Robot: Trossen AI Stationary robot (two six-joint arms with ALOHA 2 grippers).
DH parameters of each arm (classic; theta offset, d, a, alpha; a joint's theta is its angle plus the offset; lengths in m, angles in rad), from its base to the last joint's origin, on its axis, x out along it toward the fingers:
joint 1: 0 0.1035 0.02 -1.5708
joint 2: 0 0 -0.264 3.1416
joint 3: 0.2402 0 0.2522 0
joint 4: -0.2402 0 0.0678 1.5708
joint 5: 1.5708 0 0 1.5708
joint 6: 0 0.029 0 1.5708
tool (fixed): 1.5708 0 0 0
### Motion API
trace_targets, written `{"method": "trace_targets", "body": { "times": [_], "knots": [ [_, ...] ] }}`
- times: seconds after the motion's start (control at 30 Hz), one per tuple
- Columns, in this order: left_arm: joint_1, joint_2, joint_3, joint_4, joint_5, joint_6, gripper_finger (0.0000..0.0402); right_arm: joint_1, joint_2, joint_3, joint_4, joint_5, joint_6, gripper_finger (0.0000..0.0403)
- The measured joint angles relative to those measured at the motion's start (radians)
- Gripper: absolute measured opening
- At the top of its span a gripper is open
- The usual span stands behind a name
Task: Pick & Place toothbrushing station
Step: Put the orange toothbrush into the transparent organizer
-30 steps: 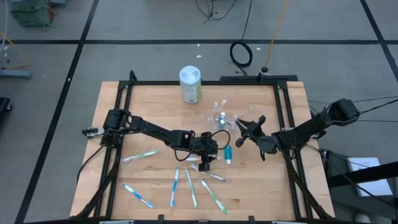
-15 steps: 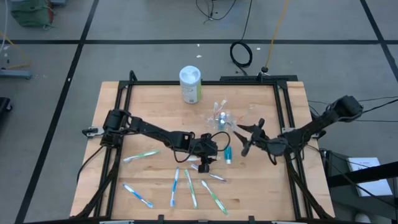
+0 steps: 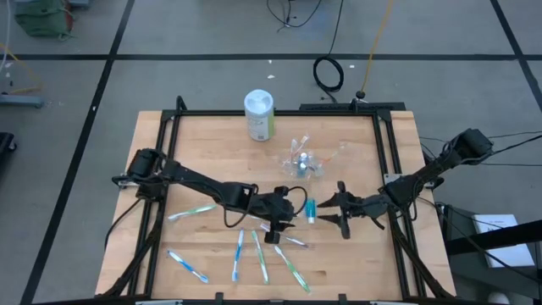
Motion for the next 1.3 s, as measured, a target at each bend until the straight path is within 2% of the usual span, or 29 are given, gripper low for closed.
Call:
{"method": "trace_targets", "body": {
  "times": [0.17,0.6,0.87,0.97,1.13,1.3],
  "knots": [
    [-0.015,-0.029,0.001,0.005,-0.021,0.052,0.0147,-0.001,0.000,0.000,-0.024,0.004,0.001,0.0160],
    [-0.022,-0.021,0.000,0.001,-0.019,0.023,0.0147,-0.001,0.000,0.000,-0.038,0.006,-0.006,0.0160],
    [-0.019,-0.021,0.000,0.016,-0.003,0.061,0.0147,-0.028,0.000,0.000,-0.037,0.009,-0.006,0.0160],
    [-0.007,-0.021,0.000,0.015,0.006,0.000,0.0147,-0.029,0.000,0.000,-0.037,0.008,0.009,0.0160],
    [0.032,-0.010,0.000,-0.036,0.092,-0.101,0.0147,-0.029,0.005,0.000,-0.041,0.006,0.072,0.0160],
    [0.051,0.038,-0.001,-0.043,0.106,-0.198,0.0147,-0.029,0.005,0.000,-0.074,0.003,0.115,0.0160]
  ]
}}
